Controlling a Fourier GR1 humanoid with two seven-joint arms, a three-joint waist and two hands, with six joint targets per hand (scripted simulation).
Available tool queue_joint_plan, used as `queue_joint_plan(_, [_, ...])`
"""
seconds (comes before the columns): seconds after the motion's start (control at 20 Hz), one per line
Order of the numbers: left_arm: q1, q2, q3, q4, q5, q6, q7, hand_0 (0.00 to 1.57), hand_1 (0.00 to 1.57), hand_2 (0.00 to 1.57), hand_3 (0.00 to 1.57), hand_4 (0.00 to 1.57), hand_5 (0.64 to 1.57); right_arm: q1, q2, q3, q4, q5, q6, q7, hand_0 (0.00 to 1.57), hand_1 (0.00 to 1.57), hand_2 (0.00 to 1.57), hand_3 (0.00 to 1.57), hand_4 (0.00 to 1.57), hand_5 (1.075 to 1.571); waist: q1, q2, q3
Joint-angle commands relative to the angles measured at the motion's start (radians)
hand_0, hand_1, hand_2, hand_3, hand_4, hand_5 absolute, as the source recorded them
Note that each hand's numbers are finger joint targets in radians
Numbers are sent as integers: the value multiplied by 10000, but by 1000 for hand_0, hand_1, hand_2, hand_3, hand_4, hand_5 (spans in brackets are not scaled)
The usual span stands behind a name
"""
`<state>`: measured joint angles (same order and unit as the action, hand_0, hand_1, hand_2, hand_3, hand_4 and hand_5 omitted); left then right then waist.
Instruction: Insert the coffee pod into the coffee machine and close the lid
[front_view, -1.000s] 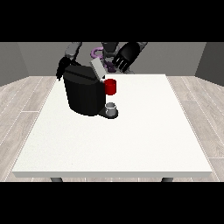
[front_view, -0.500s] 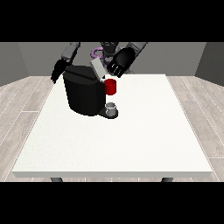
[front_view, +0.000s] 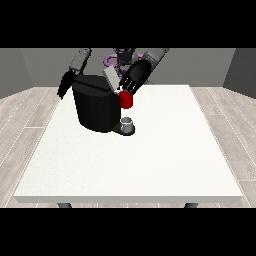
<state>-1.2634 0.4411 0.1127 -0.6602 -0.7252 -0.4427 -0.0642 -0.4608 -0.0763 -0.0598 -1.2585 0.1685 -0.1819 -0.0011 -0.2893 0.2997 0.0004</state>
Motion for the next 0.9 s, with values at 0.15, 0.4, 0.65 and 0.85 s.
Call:
queue_joint_plan(0.15, [568,-288,-9,219,-27,212,-211,1192,1192,1248,1202,420,1571,455,-133,-70,-141,-167,234,14,0,0,0,0,169,1571,-34,-424,-2])
queue_joint_plan(0.4, [-15,7,114,343,-191,455,-24,1204,1204,1255,1198,411,1571,345,212,318,-168,179,-63,-36,0,0,0,0,0,1571,-269,-26,-3])
queue_joint_plan(0.65, [92,81,87,172,-149,389,-567,1205,1205,1249,1198,368,1571,499,72,8,79,-28,-16,-412,0,0,0,0,0,1571,25,-35,0])
queue_joint_plan(0.85, [-379,85,67,256,-228,256,-355,1198,1198,1224,1168,355,1571,-84,-247,-183,139,-182,255,-111,0,0,0,0,0,1571,-131,95,0])
